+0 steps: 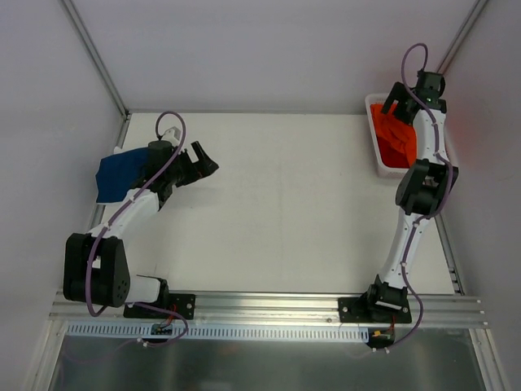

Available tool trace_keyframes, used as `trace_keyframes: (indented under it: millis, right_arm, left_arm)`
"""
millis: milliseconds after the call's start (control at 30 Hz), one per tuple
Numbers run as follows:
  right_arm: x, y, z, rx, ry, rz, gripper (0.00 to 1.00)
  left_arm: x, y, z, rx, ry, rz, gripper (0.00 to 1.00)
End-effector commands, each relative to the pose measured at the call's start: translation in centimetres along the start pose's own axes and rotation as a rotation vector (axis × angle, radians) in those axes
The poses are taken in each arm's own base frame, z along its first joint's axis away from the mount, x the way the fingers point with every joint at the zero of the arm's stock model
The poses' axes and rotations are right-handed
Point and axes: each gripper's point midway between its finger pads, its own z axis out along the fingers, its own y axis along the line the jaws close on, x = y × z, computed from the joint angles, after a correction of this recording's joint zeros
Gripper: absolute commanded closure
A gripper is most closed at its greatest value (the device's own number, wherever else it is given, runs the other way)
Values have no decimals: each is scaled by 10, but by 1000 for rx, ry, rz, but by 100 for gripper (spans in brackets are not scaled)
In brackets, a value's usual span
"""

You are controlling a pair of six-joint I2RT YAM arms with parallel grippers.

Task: Fold and stack the t-shirts
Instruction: Grab the tshirt from the pile

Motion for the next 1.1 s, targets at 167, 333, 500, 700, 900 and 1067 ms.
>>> trace_keyframes:
  millis: [167, 333, 500, 700, 900, 1067]
  right_arm:
    - [29, 11, 23, -80, 63, 30, 5]
    - [34, 18, 25, -116, 70, 41, 11]
    - [32, 23, 27, -131, 55, 29, 63]
    - [22, 34, 5, -120, 19, -41, 100]
    - [-14, 100, -86, -213, -85, -215, 99]
    - [-44, 188, -234, -469, -238, -274, 99]
  left_arm:
    - [-18, -9, 1, 41, -44, 17, 4]
    - [-16, -7, 2, 34, -39, 17, 3]
    - [-10, -2, 6, 25, -20, 13, 5]
    - [-6, 0, 9, 26, -11, 9, 7]
    - [-6, -4, 7, 20, -26, 32, 10]
    - [6, -10, 10, 20, -5, 46, 11]
